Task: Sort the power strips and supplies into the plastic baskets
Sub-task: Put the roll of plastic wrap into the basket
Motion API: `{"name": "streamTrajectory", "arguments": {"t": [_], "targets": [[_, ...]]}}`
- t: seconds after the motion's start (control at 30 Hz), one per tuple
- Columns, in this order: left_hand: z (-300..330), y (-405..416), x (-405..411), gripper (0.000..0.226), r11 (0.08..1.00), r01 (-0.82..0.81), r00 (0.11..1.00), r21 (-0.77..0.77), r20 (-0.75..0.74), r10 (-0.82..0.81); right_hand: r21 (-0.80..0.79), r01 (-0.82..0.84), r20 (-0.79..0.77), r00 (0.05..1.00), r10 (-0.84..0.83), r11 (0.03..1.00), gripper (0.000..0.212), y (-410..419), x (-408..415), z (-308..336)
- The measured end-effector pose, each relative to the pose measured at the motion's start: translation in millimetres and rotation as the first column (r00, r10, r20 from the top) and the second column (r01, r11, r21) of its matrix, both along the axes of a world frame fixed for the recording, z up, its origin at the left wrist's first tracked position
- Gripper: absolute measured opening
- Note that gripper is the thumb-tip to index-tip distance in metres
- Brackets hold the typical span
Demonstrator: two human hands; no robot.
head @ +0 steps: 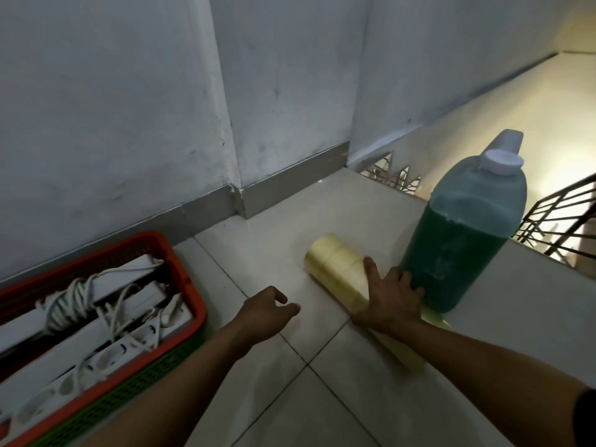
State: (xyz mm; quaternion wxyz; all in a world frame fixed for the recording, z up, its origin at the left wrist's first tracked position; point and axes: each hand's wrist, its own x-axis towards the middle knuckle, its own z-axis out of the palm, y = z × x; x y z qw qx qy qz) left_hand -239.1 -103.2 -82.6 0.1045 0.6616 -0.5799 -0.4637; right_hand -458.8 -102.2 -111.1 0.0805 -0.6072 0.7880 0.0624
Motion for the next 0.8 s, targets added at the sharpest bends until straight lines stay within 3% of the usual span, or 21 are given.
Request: {"name": "streamTrajectory", "arguments": {"t": [0.1, 0.23, 0.33, 0.43, 0.53, 0.67, 0.8], "targets": [[11, 4, 21, 0.03, 0.993, -0.109, 0.988, 0.036, -0.103, 0.112, -0.011, -0.022, 0.06, 0.998, 0.023, 1.0, 0.122, 6, 18, 7], [30, 12, 51, 0.022, 0.97, -0.226, 0.943, 0.091, -0.23, 0.242, -0.112, -0.169, 0.019, 0.985, 0.172, 0.979, 0.12, 11, 47, 29], [50, 19, 74, 0.042, 0.931, -0.343, 0.866, 0.125, -0.343, 0.365, -0.208, -0.29, 0.017, 0.954, 0.3, 0.934, 0.118, 15, 74, 50], [72, 34, 107, 0.064, 0.867, -0.496, 0.817, -0.051, -0.367, 0.446, -0.286, -0.431, -0.037, 0.897, 0.44, 0.856, 0.116, 25, 107, 70], [91, 58, 145, 0.069, 0.781, -0.58, 0.798, -0.23, -0.355, 0.488, -0.332, -0.604, -0.166, 0.793, 0.586, 0.724, 0.114, 38, 143, 85], [95, 99, 198, 0.057, 0.678, -0.683, 0.723, -0.271, -0.379, 0.577, -0.372, -0.801, -0.305, 0.583, 0.753, 0.469, 0.115, 49, 205, 98], [82, 145, 253, 0.037, 0.407, -0.893, 0.448, -0.194, -0.49, 0.748, -0.312, -0.921, -0.427, 0.355, 0.832, 0.233, 0.116, 63, 277, 113]]}}
